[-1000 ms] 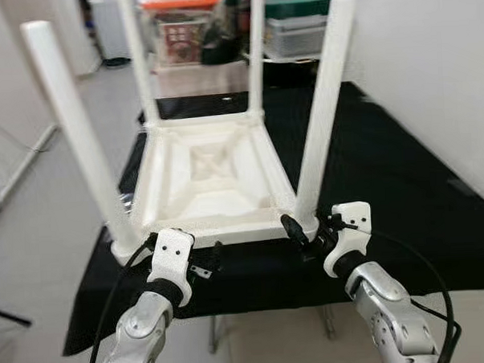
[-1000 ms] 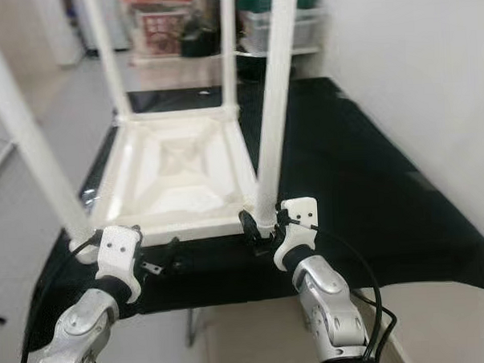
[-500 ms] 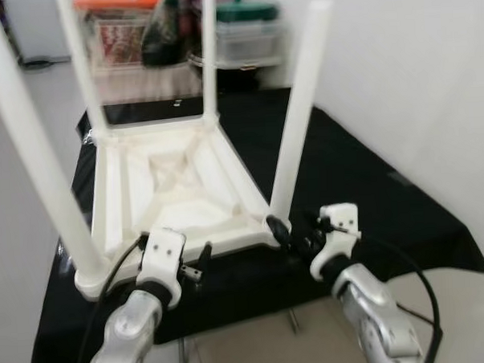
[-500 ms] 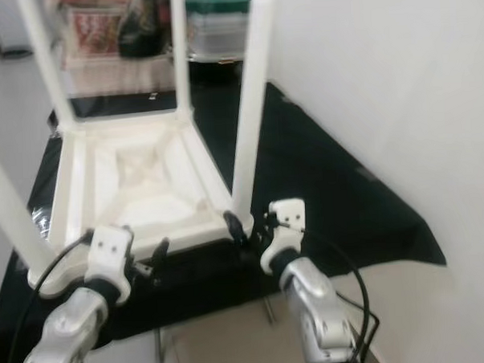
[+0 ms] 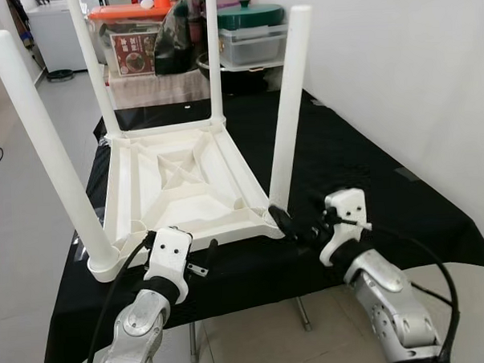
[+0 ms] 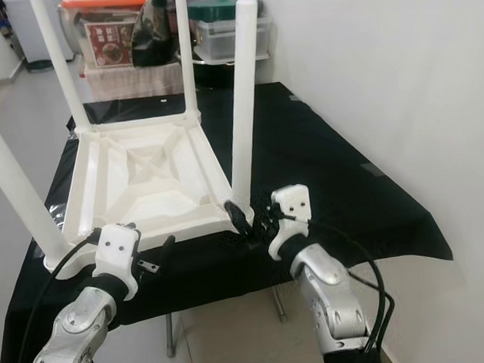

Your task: Building children table

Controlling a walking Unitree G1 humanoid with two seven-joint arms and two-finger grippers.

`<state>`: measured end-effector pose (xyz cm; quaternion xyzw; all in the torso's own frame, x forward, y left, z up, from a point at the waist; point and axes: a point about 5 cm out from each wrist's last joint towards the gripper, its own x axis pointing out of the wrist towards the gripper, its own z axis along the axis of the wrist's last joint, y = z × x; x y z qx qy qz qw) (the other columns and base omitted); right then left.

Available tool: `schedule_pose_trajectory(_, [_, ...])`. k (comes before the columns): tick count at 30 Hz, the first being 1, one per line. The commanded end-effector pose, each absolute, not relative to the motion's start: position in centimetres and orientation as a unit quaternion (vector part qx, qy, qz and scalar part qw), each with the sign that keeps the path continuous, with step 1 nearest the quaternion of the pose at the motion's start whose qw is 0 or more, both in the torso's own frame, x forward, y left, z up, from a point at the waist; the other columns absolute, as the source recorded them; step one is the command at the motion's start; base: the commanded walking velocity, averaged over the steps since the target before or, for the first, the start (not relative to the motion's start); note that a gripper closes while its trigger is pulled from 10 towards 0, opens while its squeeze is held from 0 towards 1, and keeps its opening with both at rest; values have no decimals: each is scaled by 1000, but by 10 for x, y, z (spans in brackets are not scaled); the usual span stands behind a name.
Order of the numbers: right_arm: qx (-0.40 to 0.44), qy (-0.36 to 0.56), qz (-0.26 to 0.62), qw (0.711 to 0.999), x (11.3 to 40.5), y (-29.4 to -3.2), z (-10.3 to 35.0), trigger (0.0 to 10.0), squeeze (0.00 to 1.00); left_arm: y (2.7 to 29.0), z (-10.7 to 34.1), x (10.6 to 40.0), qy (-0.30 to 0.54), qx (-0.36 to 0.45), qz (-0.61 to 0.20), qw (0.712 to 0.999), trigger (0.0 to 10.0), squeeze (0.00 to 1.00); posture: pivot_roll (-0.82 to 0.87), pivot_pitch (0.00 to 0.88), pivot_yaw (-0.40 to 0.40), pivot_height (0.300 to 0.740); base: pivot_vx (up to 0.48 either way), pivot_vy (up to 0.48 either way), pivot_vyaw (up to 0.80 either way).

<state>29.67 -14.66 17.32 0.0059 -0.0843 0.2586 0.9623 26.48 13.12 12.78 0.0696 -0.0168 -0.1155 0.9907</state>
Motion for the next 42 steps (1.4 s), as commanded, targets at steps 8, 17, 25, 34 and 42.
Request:
schedule_pose_trajectory(8, [-56,-164,297,939,305,-150,228,10000,0,134,129,266,-23,79,-104,991,10000,0,-56,0,-20,740,0,0,0])
schedule_pose_trajectory(17, [-535,-194,300,766,316,-161,285,10000,0,134,130,267,-24,77,-102,992,10000,0,-68,11,-10,740,0,0,0])
schedule_pose_trajectory(25, [-673,-176,274,664,332,-164,324,10000,0,131,131,269,-25,72,-100,992,10000,0,-79,9,-30,740,0,0,0])
schedule_pose_trajectory(34, [-505,-256,282,775,333,-148,349,10000,0,129,132,269,-29,68,-93,993,10000,0,-57,10,-47,740,0,0,0])
schedule_pose_trajectory(42, [-363,-296,228,854,337,-157,361,10000,0,130,132,268,-29,69,-94,993,10000,0,-58,13,-39,740,0,0,0])
